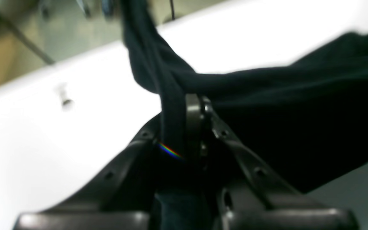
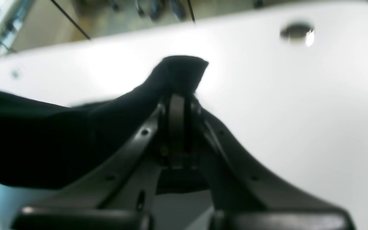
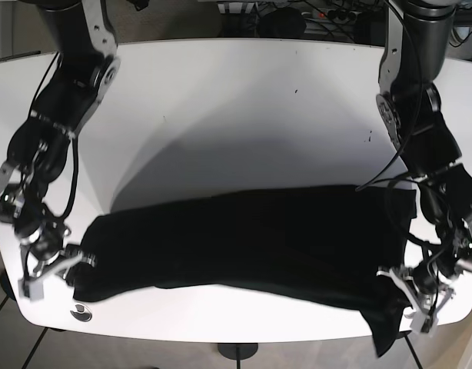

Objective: Fold the T-shirt properly
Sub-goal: 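Lay the shirt flat with both grippers, dragging it across the table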

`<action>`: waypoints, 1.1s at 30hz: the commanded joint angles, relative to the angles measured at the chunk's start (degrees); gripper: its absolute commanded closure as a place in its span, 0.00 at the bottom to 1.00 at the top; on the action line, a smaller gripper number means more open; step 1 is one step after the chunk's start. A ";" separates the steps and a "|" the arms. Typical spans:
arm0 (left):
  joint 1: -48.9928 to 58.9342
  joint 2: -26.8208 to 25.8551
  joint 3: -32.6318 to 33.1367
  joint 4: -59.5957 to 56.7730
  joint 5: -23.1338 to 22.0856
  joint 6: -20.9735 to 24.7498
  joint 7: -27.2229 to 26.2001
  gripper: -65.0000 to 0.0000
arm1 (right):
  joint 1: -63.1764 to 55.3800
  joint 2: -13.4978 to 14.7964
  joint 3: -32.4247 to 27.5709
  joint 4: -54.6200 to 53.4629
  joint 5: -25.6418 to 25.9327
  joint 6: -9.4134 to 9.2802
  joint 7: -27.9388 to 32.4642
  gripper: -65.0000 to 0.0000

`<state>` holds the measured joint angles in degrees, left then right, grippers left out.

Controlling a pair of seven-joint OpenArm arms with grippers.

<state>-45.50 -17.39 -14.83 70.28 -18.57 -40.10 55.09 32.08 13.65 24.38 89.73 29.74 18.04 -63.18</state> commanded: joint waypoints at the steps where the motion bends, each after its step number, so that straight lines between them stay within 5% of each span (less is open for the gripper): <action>1: -7.03 -0.85 2.65 -2.19 -0.82 0.10 -2.39 1.00 | 7.00 2.48 -2.80 -1.51 1.08 0.29 1.68 0.97; 5: -18.64 -1.56 4.85 -10.28 -0.73 0.10 -5.82 1.00 | 20.19 3.19 -6.58 -7.49 0.99 0.29 1.86 0.97; 8: -28.66 -3.67 8.19 -14.94 -0.82 0.10 -7.93 1.00 | 30.12 6.26 -10.18 -11.01 0.99 0.29 1.86 0.97; 12: -29.50 -5.07 9.60 -18.19 -1.08 0.10 -8.45 0.99 | 38.12 8.64 -12.47 -11.71 1.52 0.29 0.01 0.97; 19: -29.50 -5.51 6.17 -9.14 -1.08 0.10 -1.33 1.00 | 25.90 10.22 -9.04 -1.78 1.60 0.73 -3.59 0.97; 33: 25.67 -6.66 -10.09 23.74 -1.17 0.10 3.33 1.00 | -22.89 -1.74 0.28 21.87 1.69 0.73 -3.42 0.97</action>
<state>-17.56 -22.74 -25.02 92.79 -19.38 -40.34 60.18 7.90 10.98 24.16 110.52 31.51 18.70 -68.03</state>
